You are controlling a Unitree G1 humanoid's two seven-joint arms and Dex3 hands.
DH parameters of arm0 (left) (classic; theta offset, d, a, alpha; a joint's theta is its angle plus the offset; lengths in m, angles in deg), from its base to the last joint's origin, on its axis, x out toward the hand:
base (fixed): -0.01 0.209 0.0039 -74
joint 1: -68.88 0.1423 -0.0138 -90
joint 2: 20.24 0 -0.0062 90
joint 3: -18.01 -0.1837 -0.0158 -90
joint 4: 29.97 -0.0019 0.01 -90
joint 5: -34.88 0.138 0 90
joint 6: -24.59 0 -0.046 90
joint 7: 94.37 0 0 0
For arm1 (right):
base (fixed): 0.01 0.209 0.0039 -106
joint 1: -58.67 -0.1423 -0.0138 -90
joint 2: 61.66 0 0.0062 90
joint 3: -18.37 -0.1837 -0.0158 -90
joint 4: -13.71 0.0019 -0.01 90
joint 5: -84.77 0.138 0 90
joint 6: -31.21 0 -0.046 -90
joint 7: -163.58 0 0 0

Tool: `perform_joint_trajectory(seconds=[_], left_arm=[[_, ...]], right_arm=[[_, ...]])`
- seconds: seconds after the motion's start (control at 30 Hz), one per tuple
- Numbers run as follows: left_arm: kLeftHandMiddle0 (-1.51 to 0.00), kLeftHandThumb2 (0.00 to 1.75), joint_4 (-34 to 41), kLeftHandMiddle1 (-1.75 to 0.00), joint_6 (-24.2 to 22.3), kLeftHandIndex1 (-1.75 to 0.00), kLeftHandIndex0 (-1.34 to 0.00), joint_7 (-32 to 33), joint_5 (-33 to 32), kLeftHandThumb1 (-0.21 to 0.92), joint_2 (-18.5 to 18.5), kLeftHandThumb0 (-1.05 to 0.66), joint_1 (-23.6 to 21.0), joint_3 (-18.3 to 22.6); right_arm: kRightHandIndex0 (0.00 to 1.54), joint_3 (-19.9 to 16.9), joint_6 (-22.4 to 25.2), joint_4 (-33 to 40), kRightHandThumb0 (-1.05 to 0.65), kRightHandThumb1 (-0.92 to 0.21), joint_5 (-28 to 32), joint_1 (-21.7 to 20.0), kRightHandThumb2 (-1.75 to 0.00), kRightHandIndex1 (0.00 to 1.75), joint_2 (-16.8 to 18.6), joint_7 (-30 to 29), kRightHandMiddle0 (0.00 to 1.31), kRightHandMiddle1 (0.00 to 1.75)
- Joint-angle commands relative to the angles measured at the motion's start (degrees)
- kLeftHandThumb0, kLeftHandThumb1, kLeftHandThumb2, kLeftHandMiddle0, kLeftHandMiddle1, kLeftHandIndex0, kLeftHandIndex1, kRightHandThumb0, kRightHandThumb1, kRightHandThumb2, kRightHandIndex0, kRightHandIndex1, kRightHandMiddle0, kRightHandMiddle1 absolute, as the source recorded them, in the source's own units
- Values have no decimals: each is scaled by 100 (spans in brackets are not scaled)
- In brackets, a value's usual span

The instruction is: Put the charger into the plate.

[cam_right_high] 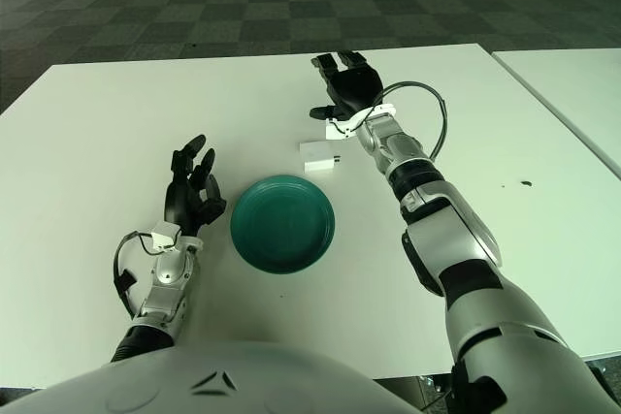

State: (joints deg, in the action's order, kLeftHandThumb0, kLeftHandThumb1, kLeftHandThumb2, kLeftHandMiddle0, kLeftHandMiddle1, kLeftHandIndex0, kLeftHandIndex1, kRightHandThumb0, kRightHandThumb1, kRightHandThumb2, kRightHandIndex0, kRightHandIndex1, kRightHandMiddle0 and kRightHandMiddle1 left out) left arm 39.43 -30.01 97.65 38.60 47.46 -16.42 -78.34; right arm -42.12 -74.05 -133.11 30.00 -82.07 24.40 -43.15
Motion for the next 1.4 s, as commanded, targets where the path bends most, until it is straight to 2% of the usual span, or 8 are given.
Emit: perform_joint_trajectory(seconds=[0.0,0.27,0.73,1.1,1.37], left_arm=[[-43,101,-237,-2,-64,-90,-15,106,194,92,-251,-91,368,-108],[-45,102,-84,-3,-76,-93,-20,39,51,92,-261,-90,461,-170],[-43,104,23,-1,-236,-85,-7,-226,-360,92,-242,-97,575,-199],[-42,107,-141,0,-136,-83,-4,-124,-140,92,-184,-96,456,-168],[-43,108,-125,-1,-78,-83,-5,-79,-29,92,-173,-97,469,-221]], right_arm=[[24,182,30,-322,-77,-92,12,-144,-48,0,138,62,0,59],[22,442,53,-716,-75,-92,33,-206,-51,0,202,126,0,53],[20,733,34,-865,-76,-92,43,-44,-53,0,134,254,0,48],[22,956,-38,-768,-74,-92,-2,97,-54,1,95,175,0,47],[23,1089,-109,-1026,-75,-92,-5,137,-54,1,113,115,0,47]])
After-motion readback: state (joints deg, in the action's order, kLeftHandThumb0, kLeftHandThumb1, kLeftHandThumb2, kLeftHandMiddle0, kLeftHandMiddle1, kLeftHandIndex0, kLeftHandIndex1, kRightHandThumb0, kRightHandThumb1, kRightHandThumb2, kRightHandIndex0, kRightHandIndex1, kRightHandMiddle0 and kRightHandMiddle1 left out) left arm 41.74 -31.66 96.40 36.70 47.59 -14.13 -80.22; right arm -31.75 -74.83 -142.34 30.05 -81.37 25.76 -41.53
